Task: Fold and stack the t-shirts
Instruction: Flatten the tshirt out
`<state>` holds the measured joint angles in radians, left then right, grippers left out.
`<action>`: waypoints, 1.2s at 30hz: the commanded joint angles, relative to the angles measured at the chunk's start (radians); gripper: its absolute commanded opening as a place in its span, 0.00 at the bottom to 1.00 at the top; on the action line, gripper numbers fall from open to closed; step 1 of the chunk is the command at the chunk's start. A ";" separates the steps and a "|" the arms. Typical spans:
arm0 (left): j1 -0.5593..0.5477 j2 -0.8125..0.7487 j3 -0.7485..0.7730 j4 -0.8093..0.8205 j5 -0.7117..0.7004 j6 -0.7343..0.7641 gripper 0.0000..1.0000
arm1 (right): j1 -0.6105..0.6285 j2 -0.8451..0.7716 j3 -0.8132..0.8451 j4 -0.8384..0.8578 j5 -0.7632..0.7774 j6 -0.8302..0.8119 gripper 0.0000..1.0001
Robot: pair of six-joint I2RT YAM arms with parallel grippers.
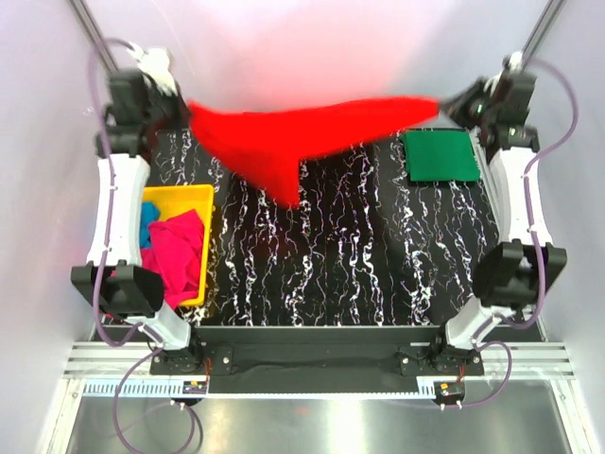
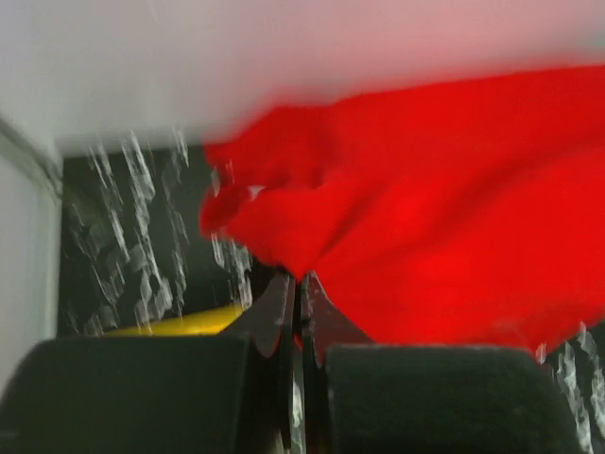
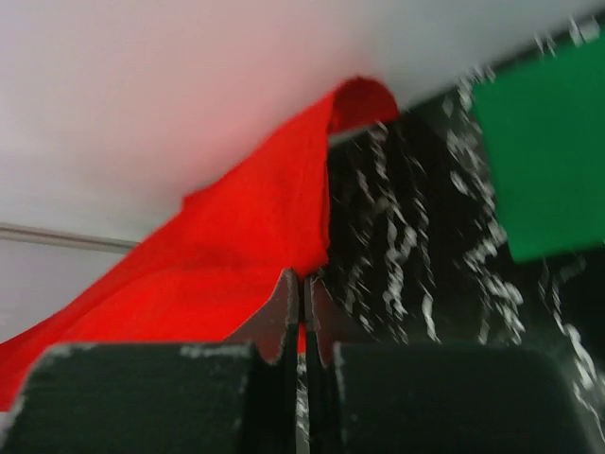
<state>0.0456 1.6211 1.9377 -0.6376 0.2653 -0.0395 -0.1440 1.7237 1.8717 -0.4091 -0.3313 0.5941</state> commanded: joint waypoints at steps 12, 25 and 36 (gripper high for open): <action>0.014 -0.167 -0.700 -0.353 0.006 0.317 0.00 | 0.001 -0.452 -0.975 -0.171 0.188 -0.100 0.00; 0.011 -0.040 -0.575 -0.234 0.026 0.271 0.00 | 0.000 -0.344 -1.059 -0.031 0.190 -0.053 0.00; -0.105 0.264 -0.280 -0.109 -0.201 0.219 0.83 | 0.000 -0.187 -0.991 0.047 0.163 -0.043 0.00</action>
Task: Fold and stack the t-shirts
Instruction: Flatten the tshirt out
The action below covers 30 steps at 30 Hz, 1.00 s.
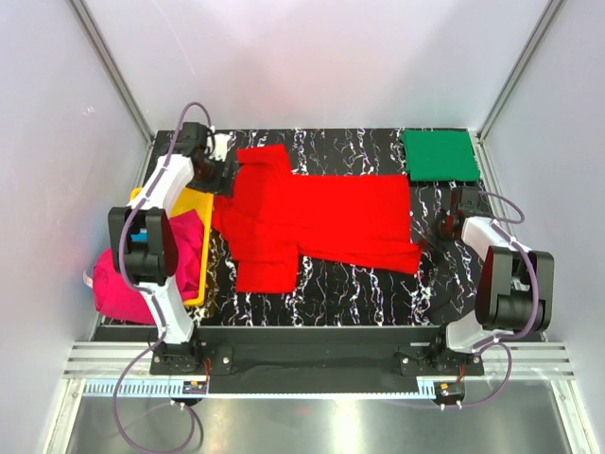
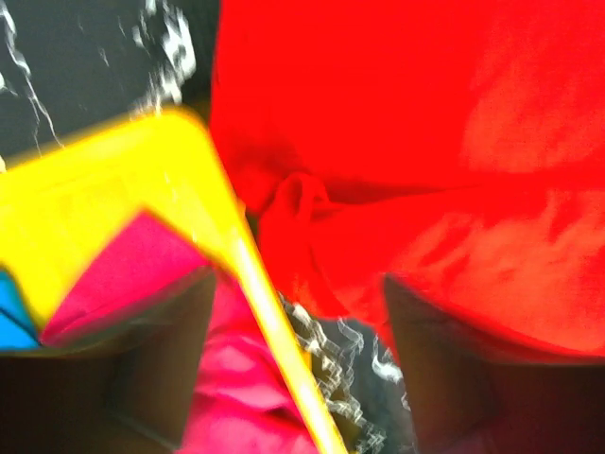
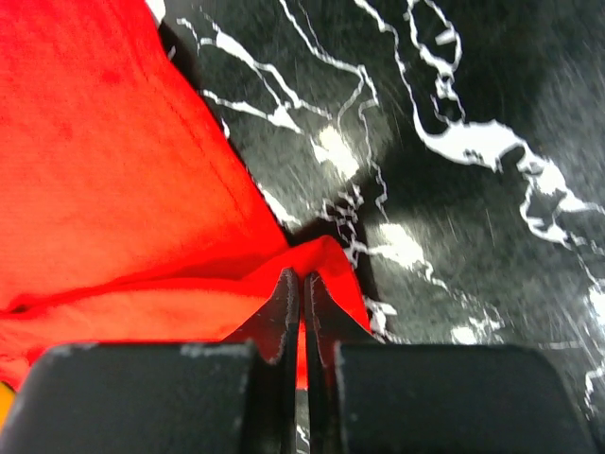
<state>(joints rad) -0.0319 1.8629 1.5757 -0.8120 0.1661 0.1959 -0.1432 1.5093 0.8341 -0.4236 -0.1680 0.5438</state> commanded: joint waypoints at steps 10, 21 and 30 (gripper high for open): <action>-0.343 -0.519 -0.529 0.200 -0.054 0.428 0.74 | 0.001 0.063 0.048 0.072 -0.033 -0.005 0.00; -0.580 -0.539 -0.827 0.143 -0.206 0.540 0.93 | -0.001 0.019 0.022 0.072 -0.034 -0.010 0.00; -0.599 -0.461 -0.914 0.284 -0.237 0.539 0.83 | -0.001 0.009 0.005 0.072 -0.025 -0.010 0.00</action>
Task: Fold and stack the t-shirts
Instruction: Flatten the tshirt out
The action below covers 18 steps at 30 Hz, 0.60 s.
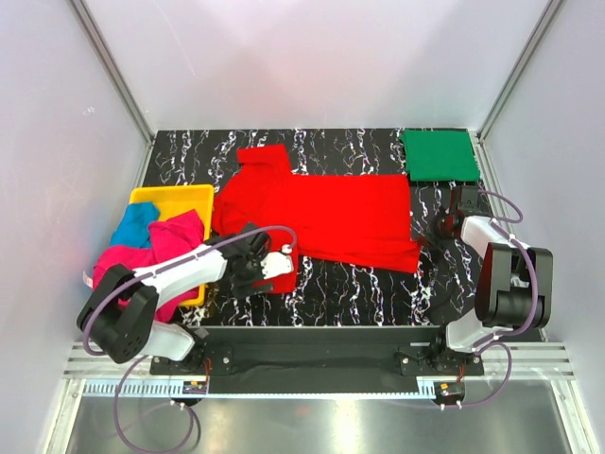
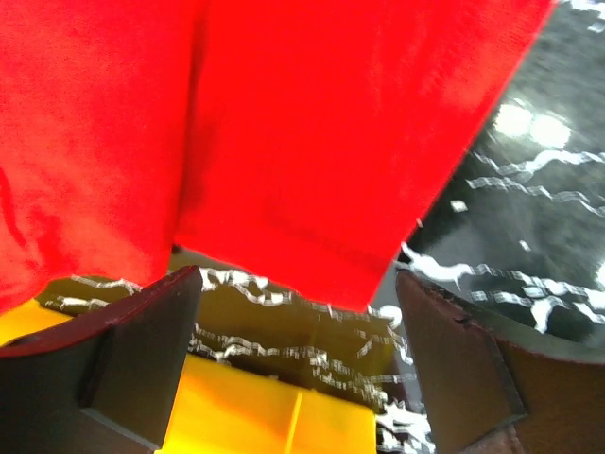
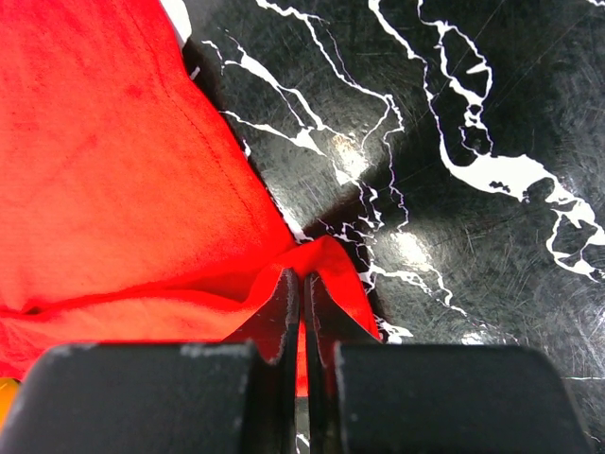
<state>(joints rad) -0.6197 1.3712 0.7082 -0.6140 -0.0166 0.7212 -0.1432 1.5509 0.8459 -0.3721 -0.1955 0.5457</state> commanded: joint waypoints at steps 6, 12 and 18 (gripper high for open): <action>-0.014 0.025 -0.043 0.096 -0.065 -0.020 0.23 | 0.001 -0.067 -0.021 -0.010 0.004 -0.010 0.00; -0.014 -0.130 0.124 -0.145 -0.042 -0.101 0.00 | 0.001 -0.170 -0.051 -0.126 0.015 -0.010 0.00; -0.014 -0.285 0.417 -0.576 0.061 -0.161 0.00 | 0.001 -0.359 -0.106 -0.316 -0.033 0.002 0.00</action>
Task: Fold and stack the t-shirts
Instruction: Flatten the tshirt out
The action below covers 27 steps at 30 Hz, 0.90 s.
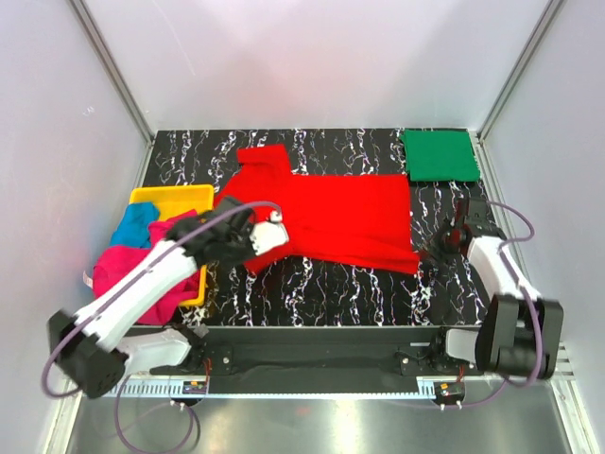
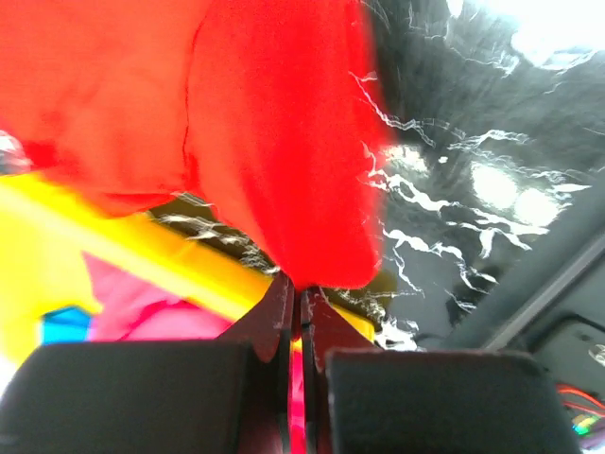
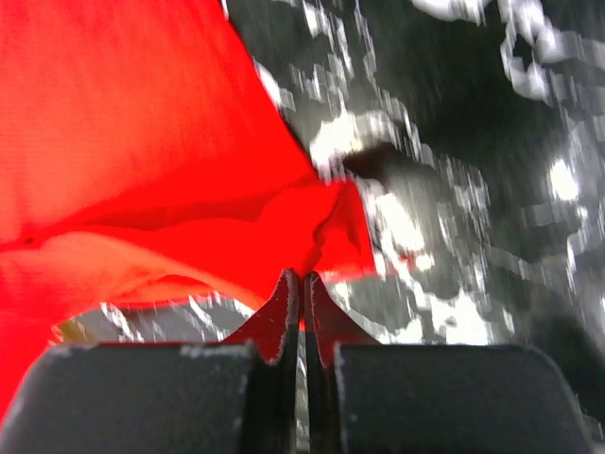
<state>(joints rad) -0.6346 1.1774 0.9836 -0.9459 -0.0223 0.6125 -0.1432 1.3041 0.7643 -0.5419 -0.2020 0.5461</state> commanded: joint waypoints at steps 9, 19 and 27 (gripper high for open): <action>0.001 -0.234 0.386 -0.590 0.285 -0.082 0.00 | 0.001 -0.342 -0.031 -0.329 -0.128 0.080 0.00; 0.003 -0.286 0.346 -0.600 0.334 -0.112 0.00 | 0.001 -0.411 0.069 -0.472 -0.050 0.087 0.00; 0.003 -0.105 0.213 -0.403 0.198 -0.051 0.00 | 0.001 -0.298 -0.051 -0.239 -0.099 0.152 0.00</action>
<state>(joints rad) -0.6346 1.0000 1.2030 -1.3674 0.2691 0.5301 -0.1432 0.9459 0.7261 -0.9180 -0.2882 0.6537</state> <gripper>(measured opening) 0.021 0.018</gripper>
